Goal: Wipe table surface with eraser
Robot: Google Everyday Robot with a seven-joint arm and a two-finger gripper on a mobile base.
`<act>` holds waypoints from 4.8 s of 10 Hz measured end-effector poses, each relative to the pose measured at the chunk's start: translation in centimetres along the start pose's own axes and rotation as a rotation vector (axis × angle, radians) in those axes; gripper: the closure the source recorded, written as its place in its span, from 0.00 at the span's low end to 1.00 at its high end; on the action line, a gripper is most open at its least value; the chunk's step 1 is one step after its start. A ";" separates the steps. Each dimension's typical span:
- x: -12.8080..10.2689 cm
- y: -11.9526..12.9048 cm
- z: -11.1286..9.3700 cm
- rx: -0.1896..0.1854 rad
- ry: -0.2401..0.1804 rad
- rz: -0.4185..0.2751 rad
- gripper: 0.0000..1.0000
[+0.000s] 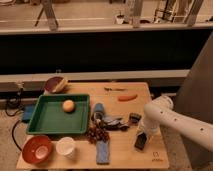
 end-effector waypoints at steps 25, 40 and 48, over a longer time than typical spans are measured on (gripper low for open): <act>1.0 4.9 0.8 -0.034 0.123 -0.184 1.00; -8.8 3.2 0.7 -0.029 -0.012 -0.375 1.00; -4.7 6.2 1.1 -0.051 0.022 -0.314 1.00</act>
